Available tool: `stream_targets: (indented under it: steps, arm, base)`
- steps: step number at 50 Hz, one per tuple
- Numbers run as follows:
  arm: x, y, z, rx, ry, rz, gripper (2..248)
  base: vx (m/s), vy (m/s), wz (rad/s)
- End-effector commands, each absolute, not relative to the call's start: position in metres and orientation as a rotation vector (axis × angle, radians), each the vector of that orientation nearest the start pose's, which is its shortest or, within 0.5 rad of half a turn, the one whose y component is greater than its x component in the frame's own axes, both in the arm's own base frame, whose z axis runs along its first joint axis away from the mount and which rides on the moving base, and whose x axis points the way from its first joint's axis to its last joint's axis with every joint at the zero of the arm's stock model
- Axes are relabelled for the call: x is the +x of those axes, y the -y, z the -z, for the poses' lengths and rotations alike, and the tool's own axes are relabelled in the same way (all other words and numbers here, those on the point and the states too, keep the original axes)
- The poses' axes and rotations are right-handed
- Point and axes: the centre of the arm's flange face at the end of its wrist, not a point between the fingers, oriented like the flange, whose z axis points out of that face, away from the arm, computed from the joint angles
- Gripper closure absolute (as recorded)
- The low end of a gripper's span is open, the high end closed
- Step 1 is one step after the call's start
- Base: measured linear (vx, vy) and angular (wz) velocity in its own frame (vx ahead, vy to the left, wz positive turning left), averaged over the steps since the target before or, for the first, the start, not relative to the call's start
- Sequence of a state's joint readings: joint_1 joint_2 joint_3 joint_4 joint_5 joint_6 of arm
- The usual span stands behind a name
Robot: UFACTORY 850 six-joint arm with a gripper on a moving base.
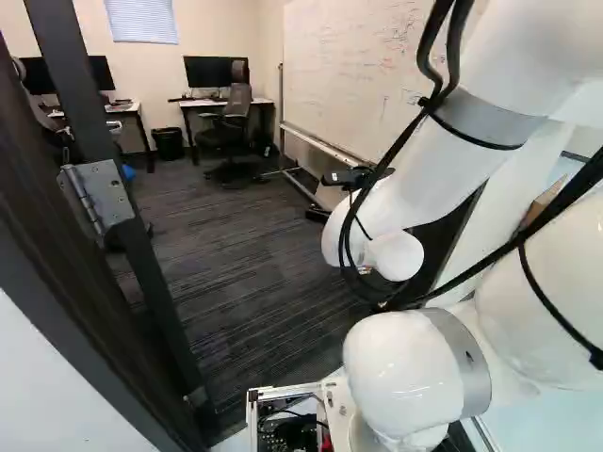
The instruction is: Open the door and move inside
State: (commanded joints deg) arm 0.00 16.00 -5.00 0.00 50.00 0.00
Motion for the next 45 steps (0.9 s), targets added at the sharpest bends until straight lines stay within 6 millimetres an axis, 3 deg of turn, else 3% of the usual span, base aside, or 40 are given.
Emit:
stream_targets:
  steps: [45]
  arm:
    - [0.2703, 0.0000, -0.3656, -2.558, 0.000, 1.824, 3]
  base:
    - [0.088, -0.006, -0.008]
